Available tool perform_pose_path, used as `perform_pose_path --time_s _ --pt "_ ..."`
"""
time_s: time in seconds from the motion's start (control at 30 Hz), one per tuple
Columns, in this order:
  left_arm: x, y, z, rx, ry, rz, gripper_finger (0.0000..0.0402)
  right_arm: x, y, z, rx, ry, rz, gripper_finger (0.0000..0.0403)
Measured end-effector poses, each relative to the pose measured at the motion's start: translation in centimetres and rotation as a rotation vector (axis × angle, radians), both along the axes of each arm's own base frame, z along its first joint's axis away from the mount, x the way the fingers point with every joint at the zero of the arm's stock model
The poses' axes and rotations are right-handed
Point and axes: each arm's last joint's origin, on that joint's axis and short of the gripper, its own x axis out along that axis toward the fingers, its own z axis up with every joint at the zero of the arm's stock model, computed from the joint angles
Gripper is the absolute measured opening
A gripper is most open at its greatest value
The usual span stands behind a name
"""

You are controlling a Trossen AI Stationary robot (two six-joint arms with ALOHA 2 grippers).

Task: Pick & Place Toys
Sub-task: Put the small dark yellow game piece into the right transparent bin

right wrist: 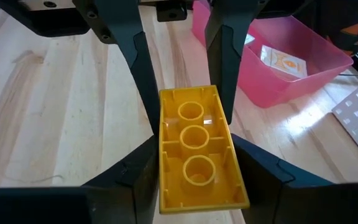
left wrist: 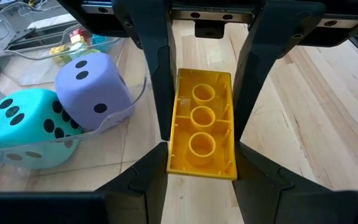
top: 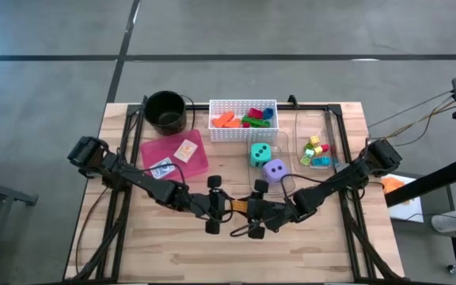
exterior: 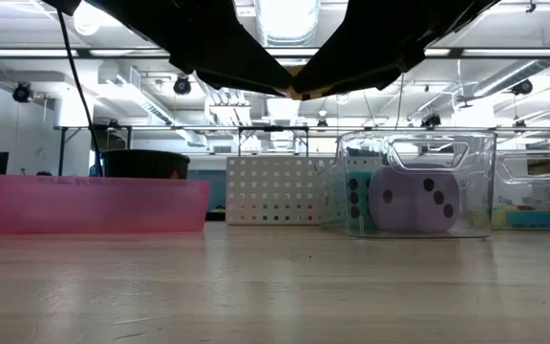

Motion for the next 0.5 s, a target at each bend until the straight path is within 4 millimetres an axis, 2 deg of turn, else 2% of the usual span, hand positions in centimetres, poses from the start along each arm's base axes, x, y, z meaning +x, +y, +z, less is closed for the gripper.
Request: perform_pose_path --time_s 0.27,0.37,0.5 --pt "0.01 -0.02 0.01 -0.004 0.000 -0.004 0.0153 0.02 -0.02 -0.02 -0.005 0.003 0.006 0.0139" --pt "0.00 -0.01 0.00 -0.003 0.001 -0.004 0.0153 0.05 -0.12 -0.02 -0.010 0.002 -0.003 0.0142" --pt "0.00 0.00 0.00 -0.001 -0.001 0.001 0.0153 0.06 -0.15 -0.01 -0.009 -0.003 -0.013 0.0165"
